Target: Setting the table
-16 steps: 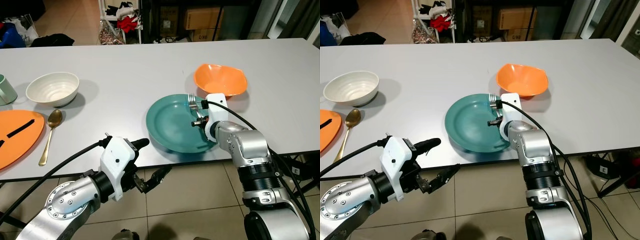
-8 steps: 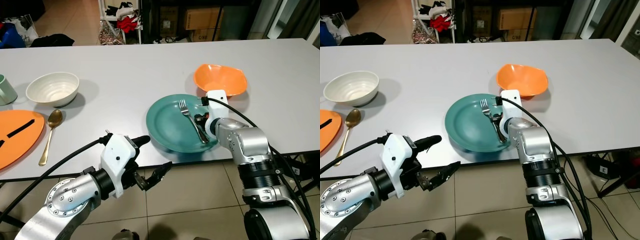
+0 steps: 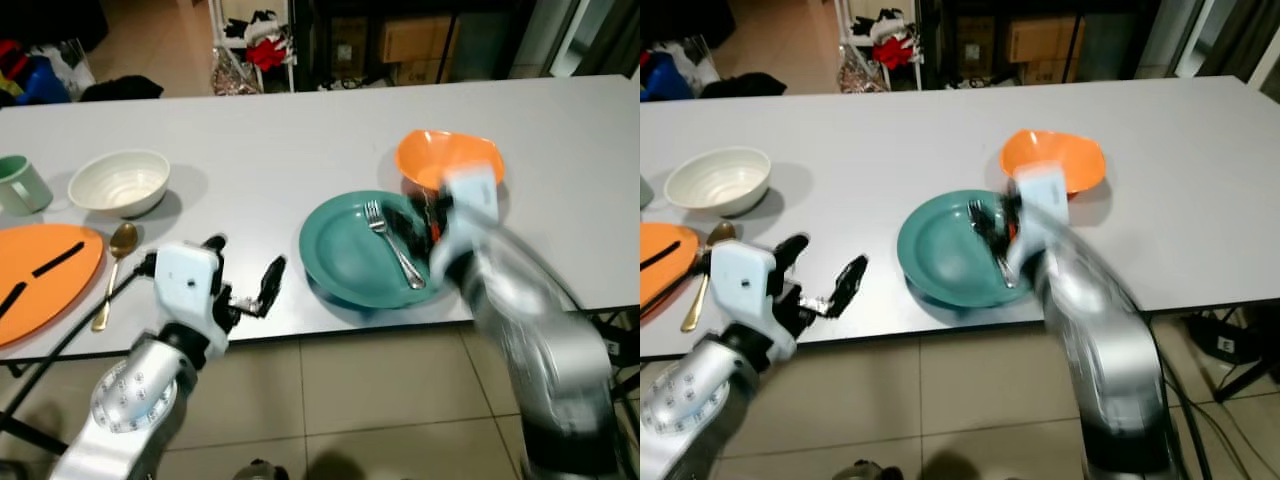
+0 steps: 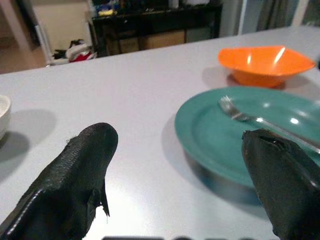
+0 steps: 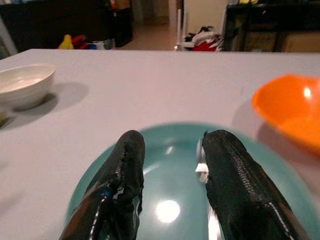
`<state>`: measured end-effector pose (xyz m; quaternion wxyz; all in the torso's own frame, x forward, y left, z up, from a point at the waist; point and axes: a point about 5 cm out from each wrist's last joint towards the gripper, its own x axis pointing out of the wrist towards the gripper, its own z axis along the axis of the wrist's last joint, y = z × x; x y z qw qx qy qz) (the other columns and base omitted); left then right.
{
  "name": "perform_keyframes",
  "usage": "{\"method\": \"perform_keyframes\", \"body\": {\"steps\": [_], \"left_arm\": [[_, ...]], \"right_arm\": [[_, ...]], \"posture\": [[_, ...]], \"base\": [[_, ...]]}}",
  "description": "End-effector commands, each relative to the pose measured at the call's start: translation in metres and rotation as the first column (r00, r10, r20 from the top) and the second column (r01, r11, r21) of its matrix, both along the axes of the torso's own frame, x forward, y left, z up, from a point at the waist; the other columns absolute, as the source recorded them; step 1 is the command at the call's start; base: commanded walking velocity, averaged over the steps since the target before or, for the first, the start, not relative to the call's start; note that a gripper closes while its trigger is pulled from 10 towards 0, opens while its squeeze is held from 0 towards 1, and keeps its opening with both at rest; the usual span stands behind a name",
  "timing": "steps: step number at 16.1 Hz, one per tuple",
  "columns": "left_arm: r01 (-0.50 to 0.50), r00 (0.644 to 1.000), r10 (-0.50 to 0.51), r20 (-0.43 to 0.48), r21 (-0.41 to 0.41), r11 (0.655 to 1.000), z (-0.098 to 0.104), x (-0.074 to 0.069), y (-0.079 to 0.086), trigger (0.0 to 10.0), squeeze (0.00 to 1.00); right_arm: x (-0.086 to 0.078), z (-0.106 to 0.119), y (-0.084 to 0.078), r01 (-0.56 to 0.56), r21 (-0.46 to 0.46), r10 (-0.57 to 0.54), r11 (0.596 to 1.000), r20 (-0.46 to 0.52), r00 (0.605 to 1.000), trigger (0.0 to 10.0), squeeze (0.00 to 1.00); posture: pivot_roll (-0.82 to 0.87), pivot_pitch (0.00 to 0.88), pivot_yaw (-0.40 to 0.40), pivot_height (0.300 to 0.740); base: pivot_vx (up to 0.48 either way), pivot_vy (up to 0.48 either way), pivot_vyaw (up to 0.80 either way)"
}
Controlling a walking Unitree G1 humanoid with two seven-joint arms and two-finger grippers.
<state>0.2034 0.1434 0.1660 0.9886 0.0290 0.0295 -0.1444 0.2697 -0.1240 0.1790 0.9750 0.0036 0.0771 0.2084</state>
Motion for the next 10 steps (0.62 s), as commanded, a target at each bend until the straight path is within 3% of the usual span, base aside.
{"method": "perform_keyframes", "body": {"steps": [1, 2, 4, 10], "left_arm": [[-0.025, 0.999, 0.025, 0.023, 0.016, 1.0, 0.003, -0.002, 0.0, 10.0, 0.0], [-0.051, 0.998, 0.049, 0.037, 0.058, 0.997, 0.002, -0.004, 0.0, 10.0, 0.0], [-0.083, 0.995, 0.078, 0.063, 0.086, 0.993, 0.003, -0.001, 0.004, 10.0, 0.0], [-0.148, 0.985, 0.137, 0.103, 0.105, 0.983, 0.004, 0.003, 0.011, 10.0, 0.0]], "right_arm": [[-0.008, 0.011, 0.001, -0.032, -0.016, 0.033, 0.999, 0.074, 0.997, 10.0, 0.0], [-0.027, 0.003, -0.003, -0.039, -0.003, 0.039, 0.999, 0.073, 0.997, 10.0, 0.0], [-0.039, -0.005, -0.007, -0.017, 0.026, 0.016, 1.0, 0.058, 0.998, 10.0, 0.0], [-0.05, -0.011, -0.014, 0.025, 0.06, -0.027, 0.998, 0.032, 0.999, 10.0, 0.0]], "posture": [[-0.08, 0.004, 0.093, 0.74], [-0.08, 0.002, 0.092, 0.74], [-0.08, 0.001, 0.1, 0.74], [-0.09, 0.0, 0.11, 0.74]], "base": [[0.0, 0.0, 0.8], [0.0, 0.0, 0.8], [0.0, 0.0, 0.8], [0.0, 0.0, 0.8]]}}
